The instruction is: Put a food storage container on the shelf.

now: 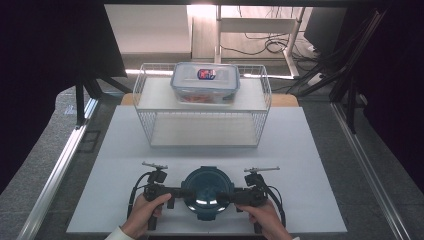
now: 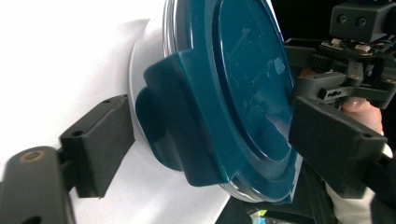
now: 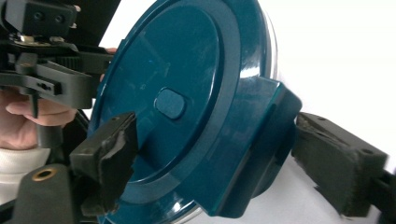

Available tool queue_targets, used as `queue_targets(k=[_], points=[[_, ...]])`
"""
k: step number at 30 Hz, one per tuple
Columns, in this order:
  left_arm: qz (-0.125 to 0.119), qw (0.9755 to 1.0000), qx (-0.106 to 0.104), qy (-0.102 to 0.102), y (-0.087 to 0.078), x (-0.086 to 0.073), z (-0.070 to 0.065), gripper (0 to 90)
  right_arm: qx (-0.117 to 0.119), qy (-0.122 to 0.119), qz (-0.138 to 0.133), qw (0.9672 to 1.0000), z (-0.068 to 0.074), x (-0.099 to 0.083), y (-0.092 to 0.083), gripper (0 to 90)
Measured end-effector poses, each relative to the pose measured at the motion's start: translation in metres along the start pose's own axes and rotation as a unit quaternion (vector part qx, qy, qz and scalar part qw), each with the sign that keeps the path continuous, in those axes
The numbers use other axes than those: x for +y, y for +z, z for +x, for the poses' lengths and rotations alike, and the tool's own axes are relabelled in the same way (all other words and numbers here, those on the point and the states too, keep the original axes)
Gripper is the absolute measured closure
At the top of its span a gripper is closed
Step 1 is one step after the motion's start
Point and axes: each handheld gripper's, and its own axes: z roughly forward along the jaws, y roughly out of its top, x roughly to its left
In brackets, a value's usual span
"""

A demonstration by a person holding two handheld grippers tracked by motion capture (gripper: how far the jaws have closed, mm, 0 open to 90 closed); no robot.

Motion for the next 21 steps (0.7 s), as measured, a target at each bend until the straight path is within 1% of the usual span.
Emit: queue_targets(k=[2,4,5,6,7,8,10,11,13,14,16,18,21], points=[[0.002,1.0,-0.004,-0.005,0.0,-0.001,0.0,16.7,0.006,0.008,0.0,0.9999,-0.001,-0.001,0.0,18.0],[0.003,0.9999,-0.008,-0.008,0.001,-0.002,0.0,20.7,0.018,0.02,0.004,0.9996,-0.002,-0.001,0.0,20.9],[0.005,0.9999,-0.007,-0.008,0.001,-0.002,0.0,23.3,0.021,0.021,0.004,0.9995,-0.002,-0.002,0.001,20.9],[0.004,1.0,0.001,-0.005,0.001,-0.002,-0.001,24.8,0.021,0.024,0.004,0.9995,-0.002,-0.002,0.0,21.3],[0.004,1.0,0.005,-0.004,0.001,-0.003,-0.001,28.1,0.02,0.026,0.004,0.9995,-0.002,-0.002,0.0,22.5],[0.008,1.0,0.003,-0.004,-0.001,-0.003,0.0,28.9,0.02,0.028,0.002,0.9994,-0.002,-0.002,-0.001,23.6],[0.009,0.9999,0.005,-0.009,-0.001,-0.003,-0.001,30.0,0.024,0.041,0.004,0.9988,-0.003,-0.002,-0.002,26.0],[0.008,0.9999,0.006,-0.01,-0.001,-0.003,-0.001,29.9,0.025,0.054,0.001,0.9983,-0.004,-0.002,-0.003,27.2],[0.008,0.9998,0.009,-0.014,-0.002,-0.004,-0.003,30.7,0.027,0.054,0.0,0.9982,-0.004,-0.002,-0.004,29.2],[0.006,0.9998,0.009,-0.015,-0.003,-0.004,-0.003,31.3,0.028,0.058,-0.001,0.9979,-0.004,-0.002,-0.005,30.5],[-0.001,0.9997,0.011,-0.021,-0.004,-0.005,-0.006,33.1,0.03,0.061,-0.003,0.9977,-0.004,-0.002,-0.007,31.9],[-0.007,0.9997,0.014,-0.02,-0.005,-0.007,-0.008,34.9,0.031,0.061,-0.006,0.9976,-0.004,-0.003,-0.008,33.2],[-0.012,0.9995,0.023,-0.015,-0.008,-0.009,-0.014,36.5,0.028,0.072,-0.012,0.9969,-0.001,-0.004,-0.011,35.3]])
